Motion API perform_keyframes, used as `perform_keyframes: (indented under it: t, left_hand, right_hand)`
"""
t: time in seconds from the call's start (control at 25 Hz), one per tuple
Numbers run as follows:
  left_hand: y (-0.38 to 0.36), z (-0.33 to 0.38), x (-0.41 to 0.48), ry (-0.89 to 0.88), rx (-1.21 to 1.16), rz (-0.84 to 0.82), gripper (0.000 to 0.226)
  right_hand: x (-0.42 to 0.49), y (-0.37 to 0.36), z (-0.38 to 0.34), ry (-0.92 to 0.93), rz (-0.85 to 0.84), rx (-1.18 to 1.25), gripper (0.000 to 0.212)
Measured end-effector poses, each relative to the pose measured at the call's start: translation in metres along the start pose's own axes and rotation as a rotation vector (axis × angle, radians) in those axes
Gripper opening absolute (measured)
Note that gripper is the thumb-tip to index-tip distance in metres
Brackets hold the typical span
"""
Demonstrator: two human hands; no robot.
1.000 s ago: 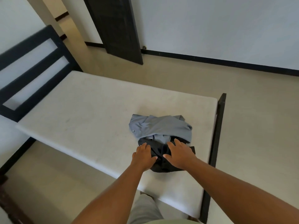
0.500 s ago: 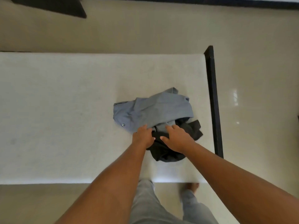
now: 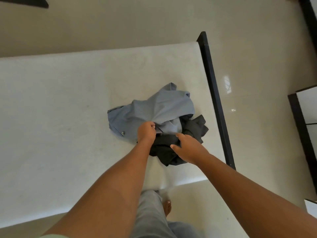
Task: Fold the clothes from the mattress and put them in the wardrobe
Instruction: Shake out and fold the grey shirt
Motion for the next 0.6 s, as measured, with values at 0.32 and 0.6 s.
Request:
perform_keyframes:
  t: [0.32,0.6]
  left_hand:
    - [0.128,0.080,-0.091,-0.058,-0.715,0.055,0.014]
    - [0.263,0.137,-0.235,-0.381,-0.964,0.110,0.015]
  right_hand:
    - [-0.071,0.050,-0.070,0.112,0.114,0.199,0.053]
    - [-0.135,0.095,-0.140,0.219,0.383,0.587,0.035]
Point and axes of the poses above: each hand's wrist, its own x-axis towards the middle knuckle, its own y-axis out of the back of the hand, z = x × y, the point moved 9 cm from there along x, towards the middle knuckle, and after that the axes turned 8 degrees about z, right-handed, at the moved point
